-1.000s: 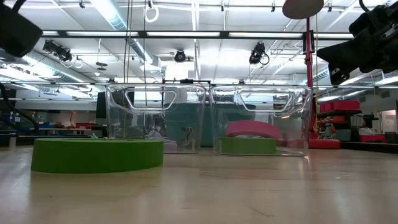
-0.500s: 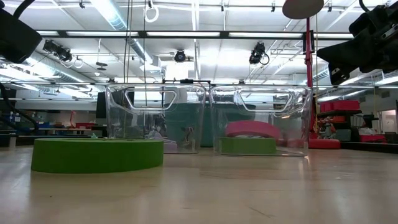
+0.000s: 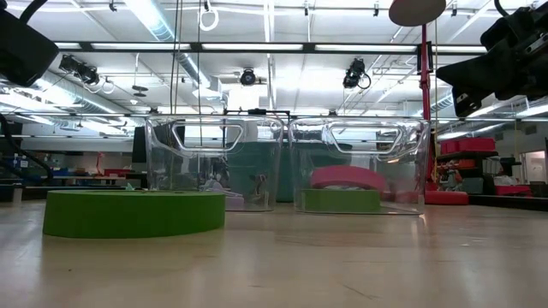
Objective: Pick and place Stapler, Stapler remover, tape
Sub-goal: Put the pink stapler into the blue bin
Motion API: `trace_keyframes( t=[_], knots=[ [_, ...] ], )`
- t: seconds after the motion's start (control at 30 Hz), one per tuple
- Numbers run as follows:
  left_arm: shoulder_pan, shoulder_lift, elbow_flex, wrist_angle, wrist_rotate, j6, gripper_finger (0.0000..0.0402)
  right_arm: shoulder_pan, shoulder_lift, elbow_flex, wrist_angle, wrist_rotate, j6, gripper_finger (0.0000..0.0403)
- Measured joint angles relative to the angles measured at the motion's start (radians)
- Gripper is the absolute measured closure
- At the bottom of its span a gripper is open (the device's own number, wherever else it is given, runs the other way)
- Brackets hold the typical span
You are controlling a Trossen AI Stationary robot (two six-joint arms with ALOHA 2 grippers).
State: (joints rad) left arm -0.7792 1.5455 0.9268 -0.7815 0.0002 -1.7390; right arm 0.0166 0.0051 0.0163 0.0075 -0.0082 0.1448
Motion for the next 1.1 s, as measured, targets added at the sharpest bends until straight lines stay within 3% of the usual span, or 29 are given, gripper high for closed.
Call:
trace_keyframes(
  t=[0.23,0.63,0.83,1.1],
  knots=[
    [0.006,-0.001,0.026,-0.022,-0.015,0.05,0.0265,0.0,0.0,0.0,0.0,0.0,0.0,0.0396],
    [0.084,-0.092,0.184,-0.231,-0.126,0.211,0.0262,0.0,0.0,0.0,0.0,0.0,0.0,0.0396],
    [0.167,-0.123,0.28,-0.349,-0.202,0.366,0.0262,0.0,0.0,0.0,0.0,0.0,0.0,0.0396],
    [0.339,-0.135,0.388,-0.38,-0.269,0.715,0.026,0.0,0.0,0.0,0.0,0.0,0.0,0.0396]
  ],
)
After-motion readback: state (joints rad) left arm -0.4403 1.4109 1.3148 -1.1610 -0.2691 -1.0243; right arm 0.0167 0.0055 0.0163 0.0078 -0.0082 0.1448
